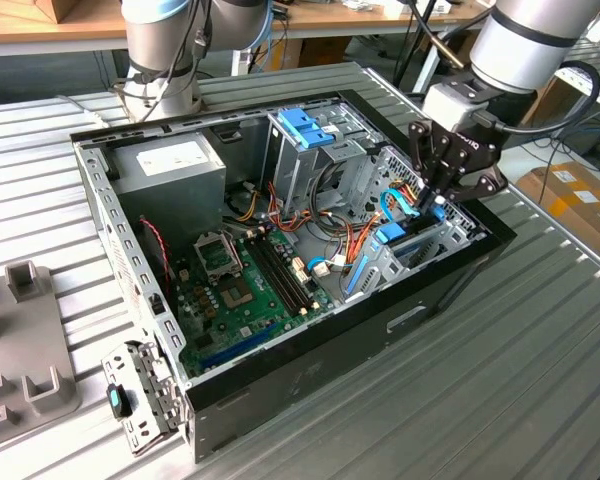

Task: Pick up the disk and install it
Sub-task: 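Insert the second disk wire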

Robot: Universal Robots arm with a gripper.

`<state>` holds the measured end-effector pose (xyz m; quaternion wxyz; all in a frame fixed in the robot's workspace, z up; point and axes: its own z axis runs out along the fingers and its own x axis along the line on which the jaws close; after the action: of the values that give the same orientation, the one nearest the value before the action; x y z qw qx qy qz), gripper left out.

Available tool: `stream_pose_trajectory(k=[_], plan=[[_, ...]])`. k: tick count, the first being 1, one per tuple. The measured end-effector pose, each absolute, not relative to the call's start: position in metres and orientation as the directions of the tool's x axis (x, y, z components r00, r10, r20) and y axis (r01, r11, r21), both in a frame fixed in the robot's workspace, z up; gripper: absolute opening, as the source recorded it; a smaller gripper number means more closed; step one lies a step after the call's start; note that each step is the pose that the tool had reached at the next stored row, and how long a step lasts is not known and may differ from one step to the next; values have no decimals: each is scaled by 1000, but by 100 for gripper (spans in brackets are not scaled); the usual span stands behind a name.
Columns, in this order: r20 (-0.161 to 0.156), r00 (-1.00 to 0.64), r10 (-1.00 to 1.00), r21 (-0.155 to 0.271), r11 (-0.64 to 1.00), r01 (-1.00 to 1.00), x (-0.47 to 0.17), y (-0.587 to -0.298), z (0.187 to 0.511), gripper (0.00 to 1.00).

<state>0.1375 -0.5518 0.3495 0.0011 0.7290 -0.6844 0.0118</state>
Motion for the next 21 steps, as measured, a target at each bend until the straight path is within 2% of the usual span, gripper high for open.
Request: stream_pose_trajectory(k=[21], plan=[[19,53,-998,-14,-53,-998,138,-552,342,16]])
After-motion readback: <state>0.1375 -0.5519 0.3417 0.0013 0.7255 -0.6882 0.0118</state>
